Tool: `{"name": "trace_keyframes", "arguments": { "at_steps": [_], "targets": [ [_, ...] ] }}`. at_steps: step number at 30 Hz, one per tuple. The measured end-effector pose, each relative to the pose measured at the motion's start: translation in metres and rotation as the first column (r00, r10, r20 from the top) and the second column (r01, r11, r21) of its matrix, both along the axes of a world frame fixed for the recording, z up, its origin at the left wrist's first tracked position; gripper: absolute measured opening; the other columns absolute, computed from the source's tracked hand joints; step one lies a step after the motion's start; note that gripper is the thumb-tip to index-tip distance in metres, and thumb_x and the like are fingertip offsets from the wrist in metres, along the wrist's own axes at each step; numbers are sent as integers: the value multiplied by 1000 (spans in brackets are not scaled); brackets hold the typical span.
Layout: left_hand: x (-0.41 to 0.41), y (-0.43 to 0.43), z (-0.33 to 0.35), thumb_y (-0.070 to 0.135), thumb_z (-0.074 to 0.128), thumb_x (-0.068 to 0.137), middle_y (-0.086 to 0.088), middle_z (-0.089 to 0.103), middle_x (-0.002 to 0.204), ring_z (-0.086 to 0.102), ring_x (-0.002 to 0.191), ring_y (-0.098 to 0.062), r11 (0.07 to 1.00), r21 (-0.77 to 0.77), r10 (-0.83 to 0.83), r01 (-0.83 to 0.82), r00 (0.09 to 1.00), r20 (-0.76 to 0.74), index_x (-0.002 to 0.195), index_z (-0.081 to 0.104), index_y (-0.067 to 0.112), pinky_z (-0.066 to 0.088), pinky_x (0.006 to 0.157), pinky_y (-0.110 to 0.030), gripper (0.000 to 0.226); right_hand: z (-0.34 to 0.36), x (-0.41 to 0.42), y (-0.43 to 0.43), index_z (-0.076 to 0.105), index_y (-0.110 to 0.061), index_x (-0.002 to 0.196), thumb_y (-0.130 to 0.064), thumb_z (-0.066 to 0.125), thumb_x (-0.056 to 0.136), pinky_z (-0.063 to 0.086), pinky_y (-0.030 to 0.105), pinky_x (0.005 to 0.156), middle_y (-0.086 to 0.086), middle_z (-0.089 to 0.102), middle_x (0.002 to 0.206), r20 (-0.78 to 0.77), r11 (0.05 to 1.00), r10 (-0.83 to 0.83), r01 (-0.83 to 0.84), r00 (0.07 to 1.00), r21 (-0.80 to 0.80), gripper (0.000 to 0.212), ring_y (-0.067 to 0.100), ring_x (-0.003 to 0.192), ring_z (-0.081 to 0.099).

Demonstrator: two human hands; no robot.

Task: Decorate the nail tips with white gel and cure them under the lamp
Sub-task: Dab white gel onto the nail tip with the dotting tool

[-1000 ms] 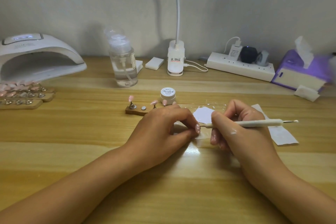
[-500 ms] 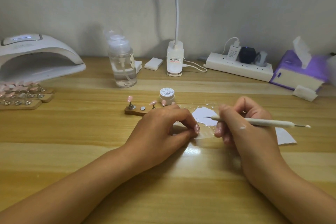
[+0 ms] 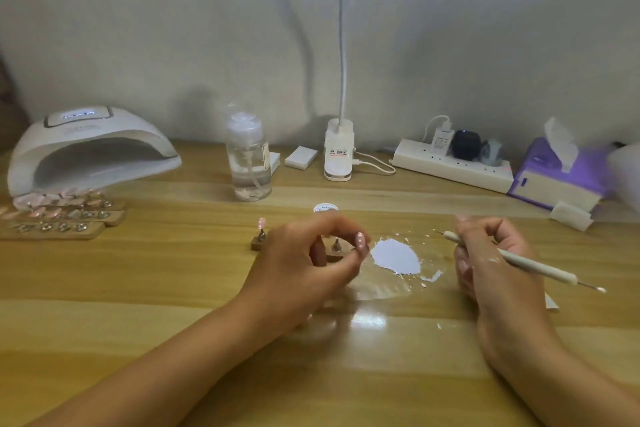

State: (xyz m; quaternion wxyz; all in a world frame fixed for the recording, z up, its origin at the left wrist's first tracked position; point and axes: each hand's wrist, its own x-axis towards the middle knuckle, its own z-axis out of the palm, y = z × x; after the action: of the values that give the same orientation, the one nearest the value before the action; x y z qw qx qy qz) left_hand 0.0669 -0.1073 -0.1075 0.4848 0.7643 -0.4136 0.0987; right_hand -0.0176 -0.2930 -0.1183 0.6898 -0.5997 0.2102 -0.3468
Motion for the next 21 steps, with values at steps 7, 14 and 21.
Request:
{"name": "trace_keyframes", "arguments": {
  "at_steps": [7, 14, 21],
  "targets": [
    [61, 50, 49, 19, 76, 83, 13, 74, 84, 55, 65, -9, 989, -36, 128, -143, 954, -272, 88, 74, 21, 47, 61, -14, 6, -2, 0, 1, 44, -18, 73, -22, 61, 97, 25, 9, 35, -7, 42, 46, -13, 995, 51, -52, 999, -80, 30, 0, 35, 31],
    [74, 55, 33, 28, 74, 78, 24, 70, 82, 44, 55, -2, 915, 396, 142, -79, 981, -132, 78, 71, 39, 36, 53, -13, 12, -3, 1, -2, 44, -16, 73, -19, 59, 98, 26, 6, 36, -6, 43, 44, -17, 991, 57, -59, 998, -118, 30, -1, 35, 41],
    [73, 52, 25, 46, 73, 74, 20, 67, 91, 50, 98, -3, 849, 505, 180, -157, 984, 4, 74, 68, 46, 36, 89, -35, 6, -5, 3, -4, 44, -17, 70, -20, 61, 97, 27, 8, 35, -7, 44, 44, -39, 988, 76, -80, 996, -134, 33, 0, 35, 34]
  ]
}}
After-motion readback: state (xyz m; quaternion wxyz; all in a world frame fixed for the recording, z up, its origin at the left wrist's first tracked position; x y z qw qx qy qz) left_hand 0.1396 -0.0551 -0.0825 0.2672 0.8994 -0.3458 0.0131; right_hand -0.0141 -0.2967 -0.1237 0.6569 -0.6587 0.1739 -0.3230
